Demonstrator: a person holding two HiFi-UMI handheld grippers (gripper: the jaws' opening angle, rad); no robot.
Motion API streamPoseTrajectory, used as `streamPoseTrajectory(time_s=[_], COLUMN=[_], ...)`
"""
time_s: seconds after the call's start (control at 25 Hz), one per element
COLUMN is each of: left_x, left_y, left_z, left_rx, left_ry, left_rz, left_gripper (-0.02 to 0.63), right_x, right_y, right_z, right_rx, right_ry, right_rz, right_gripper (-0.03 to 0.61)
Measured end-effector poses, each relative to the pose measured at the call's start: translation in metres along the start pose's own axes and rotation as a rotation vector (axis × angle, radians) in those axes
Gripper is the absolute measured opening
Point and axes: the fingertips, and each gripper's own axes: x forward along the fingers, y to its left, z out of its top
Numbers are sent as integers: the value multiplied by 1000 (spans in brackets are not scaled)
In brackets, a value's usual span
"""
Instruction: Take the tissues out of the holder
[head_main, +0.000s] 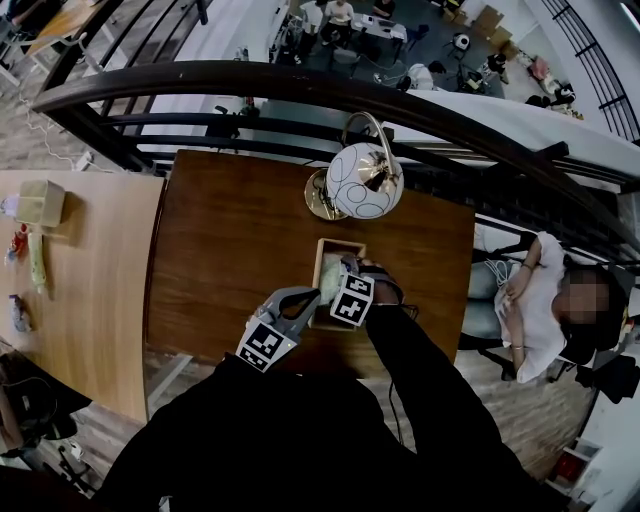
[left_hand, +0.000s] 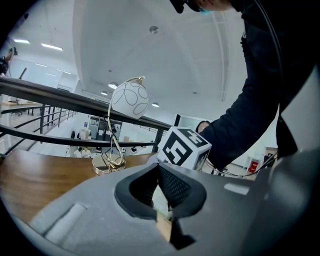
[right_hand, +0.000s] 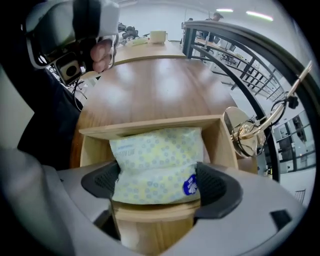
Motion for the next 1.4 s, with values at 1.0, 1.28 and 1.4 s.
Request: streamPoseTrajectory(time_s=[1.0, 1.28, 1.4], left_x=[-14, -20, -23], left_y=[-6, -12, -16], left_z=[10, 17, 20], left_rx=[30, 47, 57], left_ry=[-22, -32, -35], left_rz=[-33, -54, -67], left_gripper=[9, 9, 9], right_x=[-52, -74, -85], right_y=[13, 20, 24], right_z=[9, 12, 13], right_rx=[49, 69, 90], right_ry=[-21, -35, -46], right_rz=[-38, -65, -78], right_gripper=[305, 301, 299])
